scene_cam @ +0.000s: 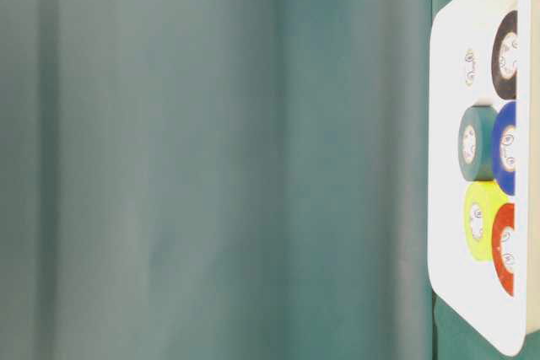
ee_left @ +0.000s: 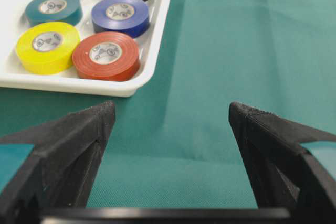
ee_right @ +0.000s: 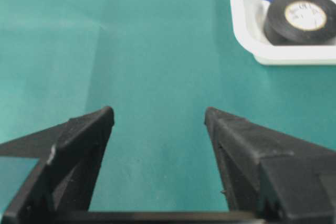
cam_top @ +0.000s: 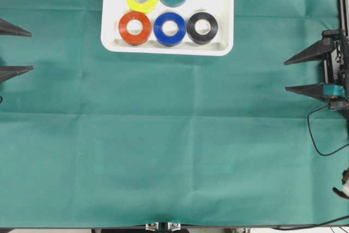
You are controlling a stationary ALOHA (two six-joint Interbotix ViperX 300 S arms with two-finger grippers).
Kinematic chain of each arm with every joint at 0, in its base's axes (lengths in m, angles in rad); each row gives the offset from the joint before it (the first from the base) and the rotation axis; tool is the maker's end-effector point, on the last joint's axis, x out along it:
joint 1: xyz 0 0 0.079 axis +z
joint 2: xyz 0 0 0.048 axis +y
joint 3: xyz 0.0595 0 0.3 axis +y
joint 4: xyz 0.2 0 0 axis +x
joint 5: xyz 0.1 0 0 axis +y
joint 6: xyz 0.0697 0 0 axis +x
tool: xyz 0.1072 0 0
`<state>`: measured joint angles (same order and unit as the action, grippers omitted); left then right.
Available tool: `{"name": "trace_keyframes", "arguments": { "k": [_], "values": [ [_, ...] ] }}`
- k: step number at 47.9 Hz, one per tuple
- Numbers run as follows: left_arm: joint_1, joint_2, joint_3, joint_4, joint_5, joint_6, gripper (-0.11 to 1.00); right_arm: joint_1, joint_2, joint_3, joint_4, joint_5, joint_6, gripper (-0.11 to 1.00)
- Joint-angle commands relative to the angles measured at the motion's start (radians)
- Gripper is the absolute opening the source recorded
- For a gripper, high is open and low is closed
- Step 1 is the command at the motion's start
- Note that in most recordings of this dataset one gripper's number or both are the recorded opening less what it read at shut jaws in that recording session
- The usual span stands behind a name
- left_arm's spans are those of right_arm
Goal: Put the tape alternately from left to right into the white case.
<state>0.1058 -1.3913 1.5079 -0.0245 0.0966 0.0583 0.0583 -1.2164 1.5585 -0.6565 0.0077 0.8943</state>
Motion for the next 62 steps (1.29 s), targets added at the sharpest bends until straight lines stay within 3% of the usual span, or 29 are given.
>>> {"name": "trace_keyframes", "arguments": {
  "k": [1,62],
  "values": [
    [0.005,0.017,-0.008,0.000,-0.014,-0.002,0.61,-0.012,0.006,0.011,-0.008,-0.020,0.000,0.79],
    [0.005,-0.032,0.015,0.000,-0.015,0.000,0.61,-0.028,0.005,0.026,0.006,-0.015,0.025,0.78]
  ]
}}
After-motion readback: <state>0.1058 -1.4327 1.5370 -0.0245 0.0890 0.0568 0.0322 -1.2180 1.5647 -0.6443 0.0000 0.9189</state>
